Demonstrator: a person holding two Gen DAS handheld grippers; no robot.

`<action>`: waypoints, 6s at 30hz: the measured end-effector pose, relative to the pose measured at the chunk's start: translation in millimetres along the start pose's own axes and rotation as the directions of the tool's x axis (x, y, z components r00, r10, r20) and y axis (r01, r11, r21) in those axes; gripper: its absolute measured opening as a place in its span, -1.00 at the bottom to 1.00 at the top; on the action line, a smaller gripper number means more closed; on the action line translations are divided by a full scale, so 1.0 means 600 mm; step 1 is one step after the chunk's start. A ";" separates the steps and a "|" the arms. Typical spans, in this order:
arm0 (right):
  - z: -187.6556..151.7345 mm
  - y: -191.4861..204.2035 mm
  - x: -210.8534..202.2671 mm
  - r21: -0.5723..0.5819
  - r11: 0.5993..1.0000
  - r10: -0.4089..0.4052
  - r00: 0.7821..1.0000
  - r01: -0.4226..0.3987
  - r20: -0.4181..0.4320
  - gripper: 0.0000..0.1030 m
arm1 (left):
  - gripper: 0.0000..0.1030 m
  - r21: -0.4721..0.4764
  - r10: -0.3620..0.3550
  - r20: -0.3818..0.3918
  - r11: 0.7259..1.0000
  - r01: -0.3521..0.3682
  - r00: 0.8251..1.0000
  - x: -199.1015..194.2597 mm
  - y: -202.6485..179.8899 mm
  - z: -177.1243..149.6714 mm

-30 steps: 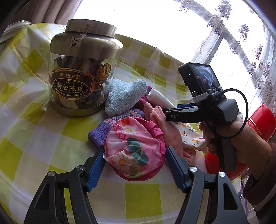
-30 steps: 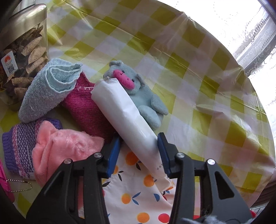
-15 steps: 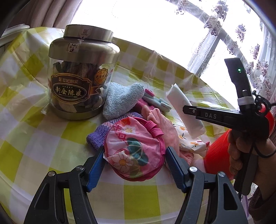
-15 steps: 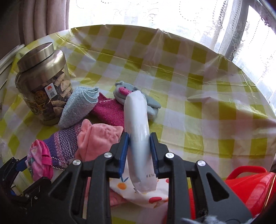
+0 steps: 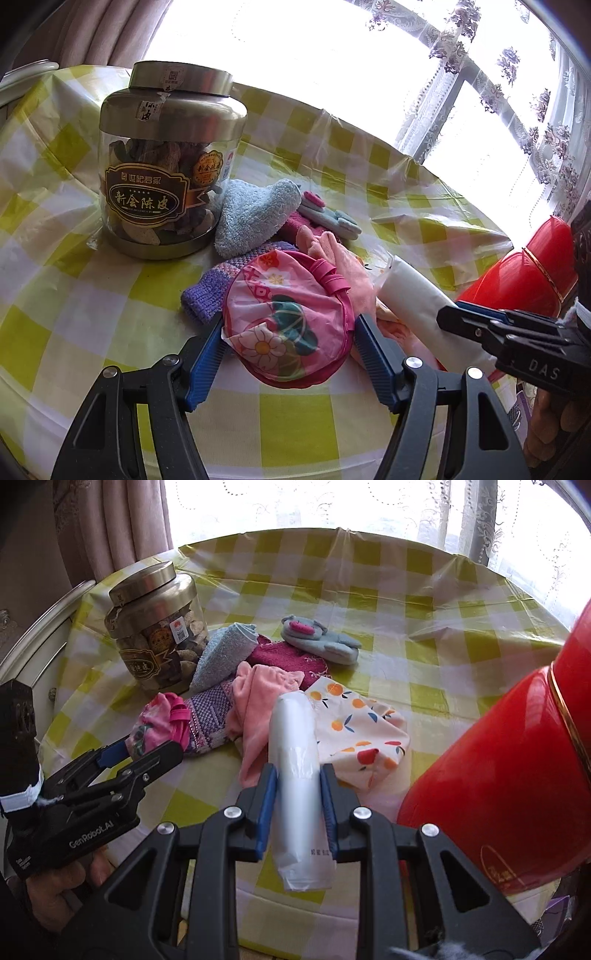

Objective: Organize soft objects
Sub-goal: 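Carry coin purse and white tube into the white box and open both tools, then move both open tools back over the remaining items on the table, then grasp the light blue sock with the left tool while the right tool grasps the orange-print cloth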

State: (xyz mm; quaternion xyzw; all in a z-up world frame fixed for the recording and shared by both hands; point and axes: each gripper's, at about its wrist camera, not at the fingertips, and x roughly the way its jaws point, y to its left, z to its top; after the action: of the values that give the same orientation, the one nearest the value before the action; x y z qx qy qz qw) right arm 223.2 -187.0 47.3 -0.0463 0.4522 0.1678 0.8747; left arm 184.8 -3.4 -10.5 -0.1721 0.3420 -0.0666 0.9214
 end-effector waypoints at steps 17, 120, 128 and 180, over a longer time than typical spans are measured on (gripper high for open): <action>-0.116 0.011 0.009 -0.015 0.999 0.048 0.986 -0.051 -0.161 -0.39 | 0.36 0.063 -0.027 -0.106 0.997 0.034 0.994 0.000 -0.040 -0.019; -0.167 -0.032 -0.186 -0.110 0.987 -0.111 0.991 0.120 0.080 0.46 | 0.47 0.222 0.043 -0.106 0.975 -0.018 0.993 -0.053 -0.067 0.038; -0.107 0.042 -0.119 -0.339 0.899 -0.232 0.958 0.277 0.167 0.46 | 0.28 0.306 0.148 -0.062 0.944 -0.123 0.987 -0.002 -0.057 0.076; 0.012 0.003 0.048 -0.309 0.876 -0.349 0.929 0.370 0.123 -0.83 | -0.76 0.295 0.219 -0.029 0.934 -0.201 0.975 0.144 -0.030 0.145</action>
State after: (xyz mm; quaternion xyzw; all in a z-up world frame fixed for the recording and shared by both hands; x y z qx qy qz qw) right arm 243.5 -176.1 28.6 -0.2685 0.3734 0.0766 0.8847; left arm 307.0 -17.0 5.3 0.0046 0.3729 -0.0226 0.9276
